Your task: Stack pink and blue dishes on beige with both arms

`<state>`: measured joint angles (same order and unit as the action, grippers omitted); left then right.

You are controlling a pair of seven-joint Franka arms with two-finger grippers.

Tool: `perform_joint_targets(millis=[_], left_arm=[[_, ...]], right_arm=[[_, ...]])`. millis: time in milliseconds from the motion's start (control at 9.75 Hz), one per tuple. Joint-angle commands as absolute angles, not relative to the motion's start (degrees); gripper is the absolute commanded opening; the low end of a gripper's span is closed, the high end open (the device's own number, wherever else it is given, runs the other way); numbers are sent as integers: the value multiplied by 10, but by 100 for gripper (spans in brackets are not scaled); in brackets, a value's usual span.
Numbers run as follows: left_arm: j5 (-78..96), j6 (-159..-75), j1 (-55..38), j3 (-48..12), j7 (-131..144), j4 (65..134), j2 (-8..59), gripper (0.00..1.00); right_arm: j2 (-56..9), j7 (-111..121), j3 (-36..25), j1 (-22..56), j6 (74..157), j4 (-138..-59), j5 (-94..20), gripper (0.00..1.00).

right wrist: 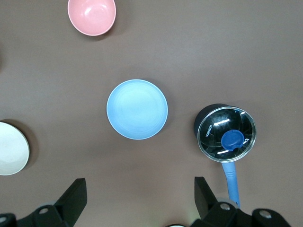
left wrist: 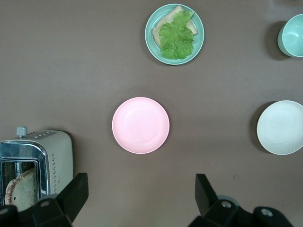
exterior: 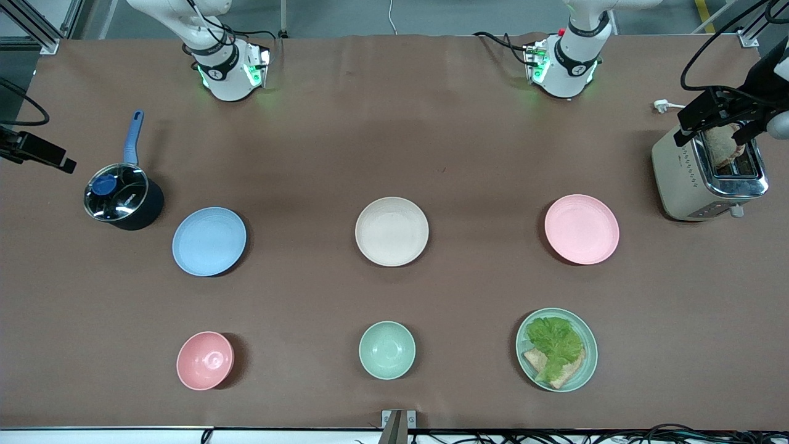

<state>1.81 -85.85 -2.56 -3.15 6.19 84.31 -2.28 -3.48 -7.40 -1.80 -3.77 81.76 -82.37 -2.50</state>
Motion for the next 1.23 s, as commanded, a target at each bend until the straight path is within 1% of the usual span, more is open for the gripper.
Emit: perform_joint_targets(millis=[0,205,308,410,513,615,718,821,923,1128], left_arm=[[11,-855,-25,-33,56,859,-25,99],[13,-855,-26,-33,60,860,-23,100],[20,-855,-23,-26,49,860,-23,97],[34,-856,-27,-2,49,862,-23,95],[46,-860,-27,10,47,868,-18,95],[62,-887,-27,33,31,900,-18,95],[80,-925,-27,59,-19,948,-18,95],[103,-972,-26,85,-63,1000,-18,94],[112,-1020,-24,95,-86,1048,-17,94],[112,-1127,-24,99,-118,1133,13,96]], right_arm=[[-27,-77,-14,-43,818,-831,-25,100],[-35,-72,-14,-42,820,-826,-23,100],[-49,-72,-14,-44,819,-825,-25,100],[-57,-71,-14,-45,822,-827,-30,100],[-83,-53,-17,-46,838,-833,-33,100],[-110,-28,-18,-49,876,-845,-33,100],[-124,-7,-18,-57,931,-882,-33,100],[-127,35,-18,-64,995,-943,-34,100],[-127,60,-19,-75,1078,-1014,-52,100],[-139,119,-24,-88,1212,-1118,-105,100]])
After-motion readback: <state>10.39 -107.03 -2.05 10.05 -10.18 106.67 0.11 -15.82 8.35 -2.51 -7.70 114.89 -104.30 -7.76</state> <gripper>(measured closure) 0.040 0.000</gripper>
